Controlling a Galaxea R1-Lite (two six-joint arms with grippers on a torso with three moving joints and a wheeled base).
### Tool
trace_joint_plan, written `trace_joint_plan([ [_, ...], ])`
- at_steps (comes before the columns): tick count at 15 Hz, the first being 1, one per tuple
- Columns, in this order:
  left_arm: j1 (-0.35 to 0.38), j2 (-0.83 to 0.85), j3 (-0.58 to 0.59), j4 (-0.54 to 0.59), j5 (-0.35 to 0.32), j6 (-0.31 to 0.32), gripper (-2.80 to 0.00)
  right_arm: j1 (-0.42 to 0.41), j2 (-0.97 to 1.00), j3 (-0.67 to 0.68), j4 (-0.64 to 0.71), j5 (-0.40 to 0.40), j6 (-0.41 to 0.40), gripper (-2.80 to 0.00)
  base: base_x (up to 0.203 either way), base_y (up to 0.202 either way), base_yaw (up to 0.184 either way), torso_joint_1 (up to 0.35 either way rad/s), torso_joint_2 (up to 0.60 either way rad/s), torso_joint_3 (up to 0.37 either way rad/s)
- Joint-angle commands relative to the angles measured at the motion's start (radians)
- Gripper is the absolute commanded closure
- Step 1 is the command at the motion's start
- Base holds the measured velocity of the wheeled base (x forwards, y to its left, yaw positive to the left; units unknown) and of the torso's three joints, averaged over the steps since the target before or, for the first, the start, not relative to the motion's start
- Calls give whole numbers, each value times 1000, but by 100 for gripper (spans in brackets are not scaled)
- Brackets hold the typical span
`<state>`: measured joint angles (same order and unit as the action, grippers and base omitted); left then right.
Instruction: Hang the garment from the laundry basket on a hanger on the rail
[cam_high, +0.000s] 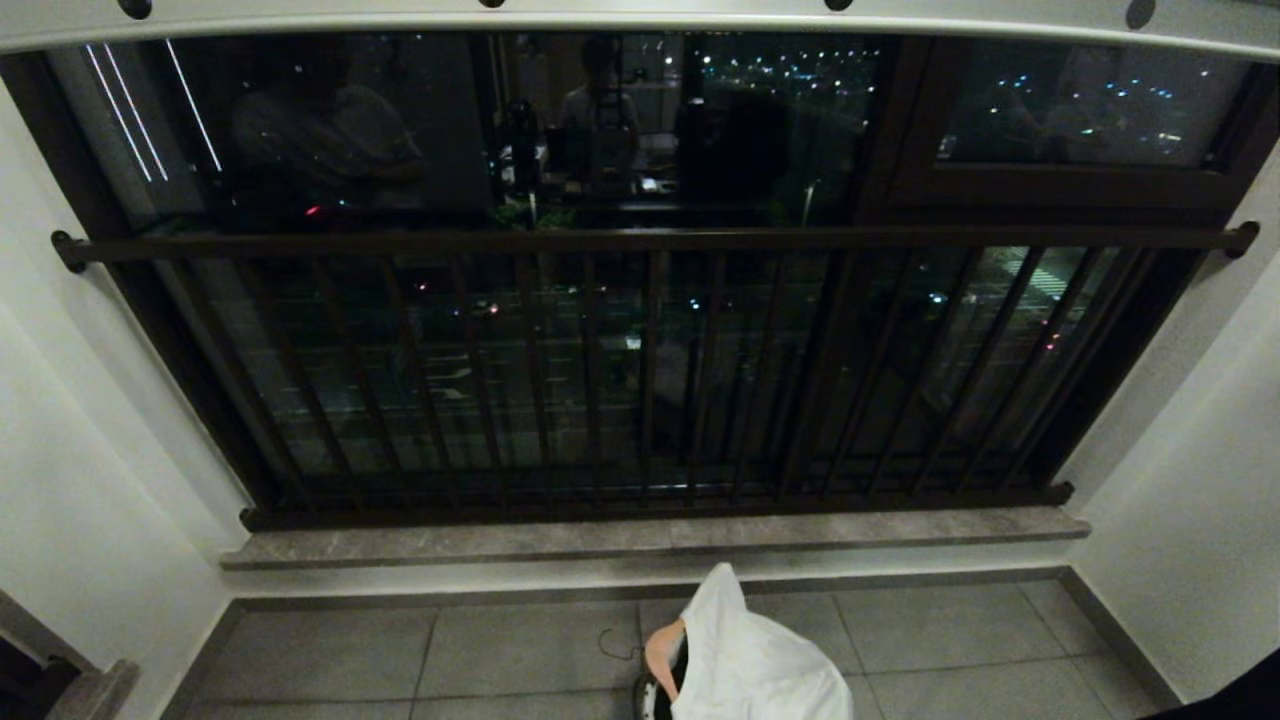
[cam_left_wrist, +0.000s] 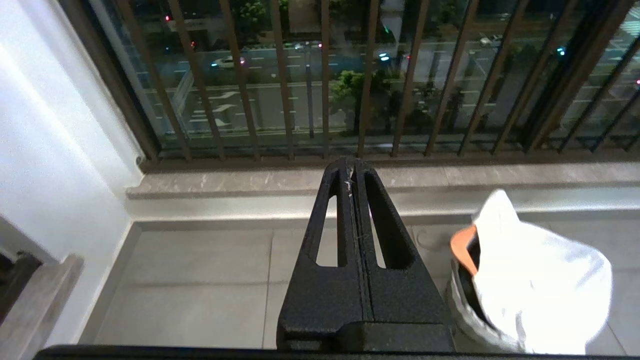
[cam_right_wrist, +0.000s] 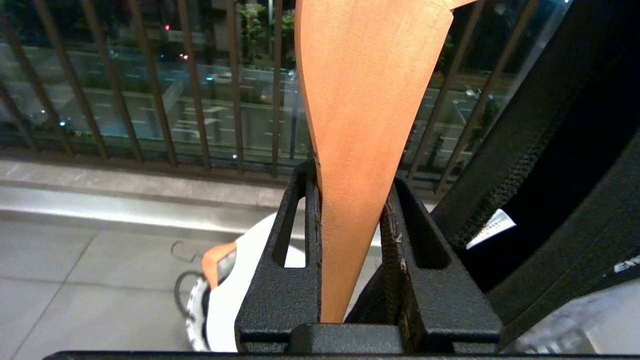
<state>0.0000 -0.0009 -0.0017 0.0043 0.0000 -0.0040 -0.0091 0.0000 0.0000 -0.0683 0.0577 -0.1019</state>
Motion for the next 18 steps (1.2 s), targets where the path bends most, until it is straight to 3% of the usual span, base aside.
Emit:
trace_joint_plan([
  [1, 0, 1, 0, 0, 0, -1, 0, 0, 2, 0, -1, 1, -1, 0, 195, 0, -1, 2, 2, 2],
  [8, 0, 1, 0, 0, 0, -1, 0, 0, 2, 0, -1, 1, -1, 0, 176, 0, 0, 3, 5, 1],
  [18, 0, 1, 0, 0, 0, -1, 0, 0, 2, 0, -1, 1, -1, 0, 0, 0, 0, 0, 0, 0],
])
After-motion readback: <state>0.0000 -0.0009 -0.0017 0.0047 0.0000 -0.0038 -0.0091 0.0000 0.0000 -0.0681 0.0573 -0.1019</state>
